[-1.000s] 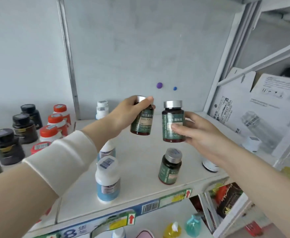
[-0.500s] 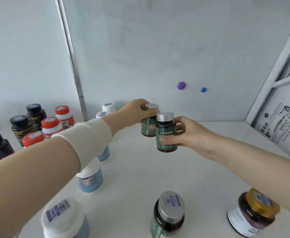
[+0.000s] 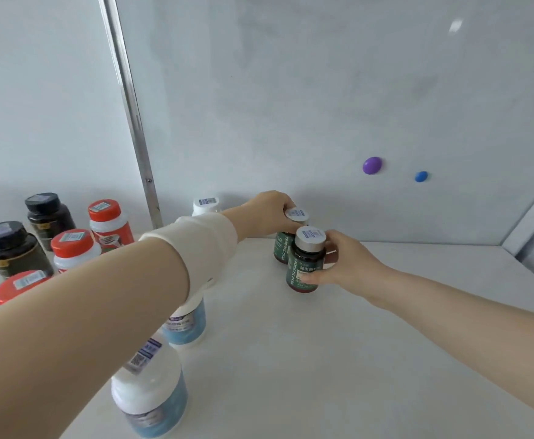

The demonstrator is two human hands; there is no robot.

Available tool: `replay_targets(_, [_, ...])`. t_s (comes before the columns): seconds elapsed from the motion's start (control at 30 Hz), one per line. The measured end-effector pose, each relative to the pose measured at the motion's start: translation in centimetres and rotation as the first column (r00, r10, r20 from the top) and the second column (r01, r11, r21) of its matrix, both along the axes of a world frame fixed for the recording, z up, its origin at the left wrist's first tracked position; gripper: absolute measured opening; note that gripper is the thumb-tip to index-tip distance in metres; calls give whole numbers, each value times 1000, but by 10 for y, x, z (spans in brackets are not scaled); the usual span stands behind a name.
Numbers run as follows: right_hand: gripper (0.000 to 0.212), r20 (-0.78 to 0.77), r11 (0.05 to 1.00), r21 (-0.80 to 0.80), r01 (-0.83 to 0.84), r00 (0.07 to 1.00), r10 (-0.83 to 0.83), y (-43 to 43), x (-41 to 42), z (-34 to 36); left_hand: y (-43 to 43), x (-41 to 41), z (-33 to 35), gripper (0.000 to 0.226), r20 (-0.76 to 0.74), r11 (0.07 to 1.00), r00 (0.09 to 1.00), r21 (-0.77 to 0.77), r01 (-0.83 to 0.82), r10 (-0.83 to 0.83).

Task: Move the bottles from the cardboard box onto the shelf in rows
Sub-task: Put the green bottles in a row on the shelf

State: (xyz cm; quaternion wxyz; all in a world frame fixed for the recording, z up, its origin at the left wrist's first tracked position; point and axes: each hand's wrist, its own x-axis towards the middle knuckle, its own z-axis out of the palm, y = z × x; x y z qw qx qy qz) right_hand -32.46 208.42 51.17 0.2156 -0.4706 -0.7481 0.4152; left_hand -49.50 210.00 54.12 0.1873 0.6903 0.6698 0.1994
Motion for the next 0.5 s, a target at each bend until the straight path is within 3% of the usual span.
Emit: replay_targets(0.5, [57, 53, 995, -68, -74, 996, 78, 10, -3, -10, 14, 4, -5, 45, 1, 999, 1000, -25, -25, 25])
